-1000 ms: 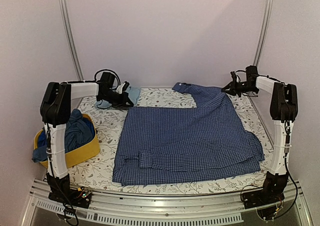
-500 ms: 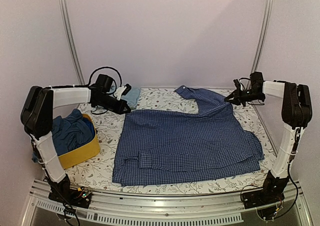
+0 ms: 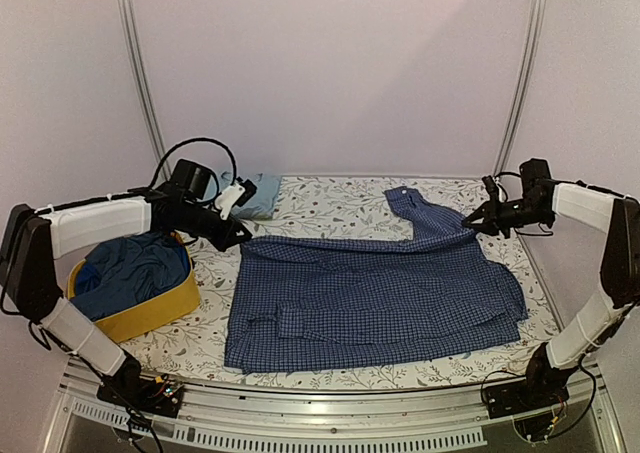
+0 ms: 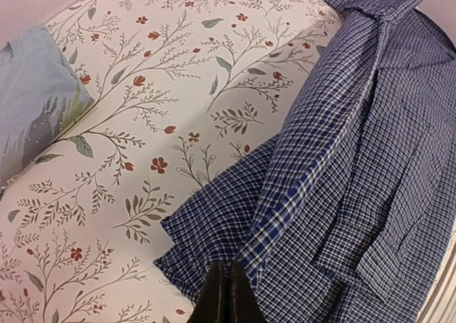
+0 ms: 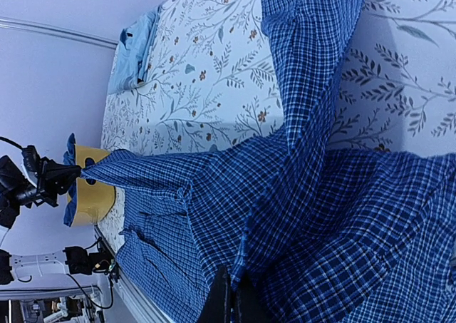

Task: Fold and stack the mixed laundry pile
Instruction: Fold the 1/3-folded shirt at the center of the board.

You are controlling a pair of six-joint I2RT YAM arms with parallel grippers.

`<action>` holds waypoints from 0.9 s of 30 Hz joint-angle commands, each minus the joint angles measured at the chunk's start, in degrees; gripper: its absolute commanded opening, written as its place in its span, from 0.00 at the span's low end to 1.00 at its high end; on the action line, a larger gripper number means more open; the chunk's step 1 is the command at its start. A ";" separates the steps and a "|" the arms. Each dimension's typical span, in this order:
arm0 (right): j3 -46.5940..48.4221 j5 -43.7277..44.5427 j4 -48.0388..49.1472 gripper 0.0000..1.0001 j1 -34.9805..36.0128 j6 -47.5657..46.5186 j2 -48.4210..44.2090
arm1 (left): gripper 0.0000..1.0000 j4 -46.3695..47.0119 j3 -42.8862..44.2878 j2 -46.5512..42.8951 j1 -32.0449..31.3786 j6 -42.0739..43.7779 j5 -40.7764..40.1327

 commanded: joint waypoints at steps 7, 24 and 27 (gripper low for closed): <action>-14.89 5.33 -2.75 0.00 0.23 2.28 -7.97 | 0.00 -1.22 -8.78 -3.03 -8.32 2.26 -5.77; -15.96 11.14 -0.05 0.00 0.14 4.34 1.81 | 0.00 0.24 -9.15 4.94 -11.57 0.96 -9.99; -15.64 11.84 -1.76 0.00 0.14 3.36 1.24 | 0.00 0.37 -9.42 4.68 -11.63 0.97 -10.44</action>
